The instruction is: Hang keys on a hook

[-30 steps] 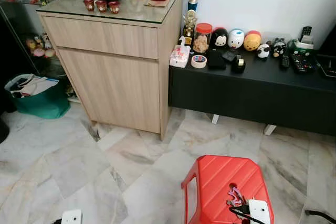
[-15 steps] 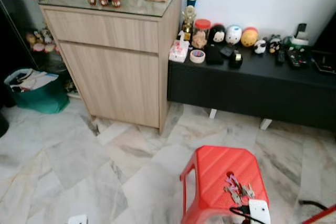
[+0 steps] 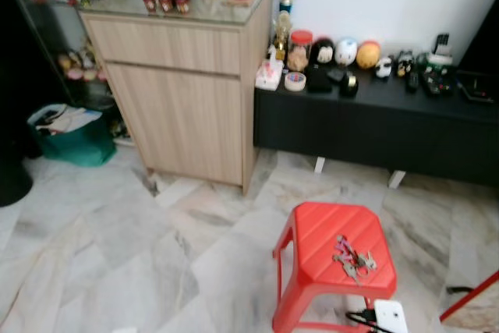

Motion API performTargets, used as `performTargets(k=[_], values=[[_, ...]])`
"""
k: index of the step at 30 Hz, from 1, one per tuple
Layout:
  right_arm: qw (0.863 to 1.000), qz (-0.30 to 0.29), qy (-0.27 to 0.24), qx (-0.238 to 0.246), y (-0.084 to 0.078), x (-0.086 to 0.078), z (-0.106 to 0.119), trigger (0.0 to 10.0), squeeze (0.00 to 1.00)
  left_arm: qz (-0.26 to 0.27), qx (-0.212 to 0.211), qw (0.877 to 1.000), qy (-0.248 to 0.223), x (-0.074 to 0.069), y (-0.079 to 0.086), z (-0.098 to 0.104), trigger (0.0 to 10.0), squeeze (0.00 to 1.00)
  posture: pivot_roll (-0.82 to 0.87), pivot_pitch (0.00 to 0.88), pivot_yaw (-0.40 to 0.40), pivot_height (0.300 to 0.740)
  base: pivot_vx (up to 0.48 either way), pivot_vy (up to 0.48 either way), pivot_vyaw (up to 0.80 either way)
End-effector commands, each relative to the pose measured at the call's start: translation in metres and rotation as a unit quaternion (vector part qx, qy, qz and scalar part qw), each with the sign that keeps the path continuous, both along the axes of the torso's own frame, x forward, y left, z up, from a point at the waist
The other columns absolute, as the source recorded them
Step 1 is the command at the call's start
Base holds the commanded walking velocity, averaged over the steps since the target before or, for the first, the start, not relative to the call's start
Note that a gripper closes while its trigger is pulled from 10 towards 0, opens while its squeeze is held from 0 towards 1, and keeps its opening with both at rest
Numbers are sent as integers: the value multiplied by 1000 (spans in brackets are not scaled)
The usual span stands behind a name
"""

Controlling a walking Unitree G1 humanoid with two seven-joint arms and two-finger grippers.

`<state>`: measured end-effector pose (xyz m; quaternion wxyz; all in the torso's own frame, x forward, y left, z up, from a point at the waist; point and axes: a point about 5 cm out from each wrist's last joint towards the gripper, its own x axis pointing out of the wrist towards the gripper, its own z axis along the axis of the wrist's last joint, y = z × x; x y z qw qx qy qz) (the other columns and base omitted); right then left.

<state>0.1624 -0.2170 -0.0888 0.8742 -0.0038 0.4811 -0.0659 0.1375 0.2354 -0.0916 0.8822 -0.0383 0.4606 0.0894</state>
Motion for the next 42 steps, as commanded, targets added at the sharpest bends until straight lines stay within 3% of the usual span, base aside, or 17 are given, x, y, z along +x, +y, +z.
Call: performTargets(k=[1,13,33,42], values=[[1000,-4,2,2,0,-2,-1,10000,0,0,4,1000,9,-3,3,-1,10000,0,36,0,-65,740,-296,0,0],[1000,-9,-1,4,2,1,0,10000,0,5,5,1000,1,5,2,2,10000,0,44,0,-70,740,-292,0,0],[1000,-19,-6,9,4,4,1,10000,0,-12,31,999,11,6,11,4,10000,0,45,0,-63,740,0,0,0],[1000,-20,-6,10,4,4,1,10000,0,-12,27,999,15,1,4,1,10000,0,48,0,-66,740,0,-188,0]])
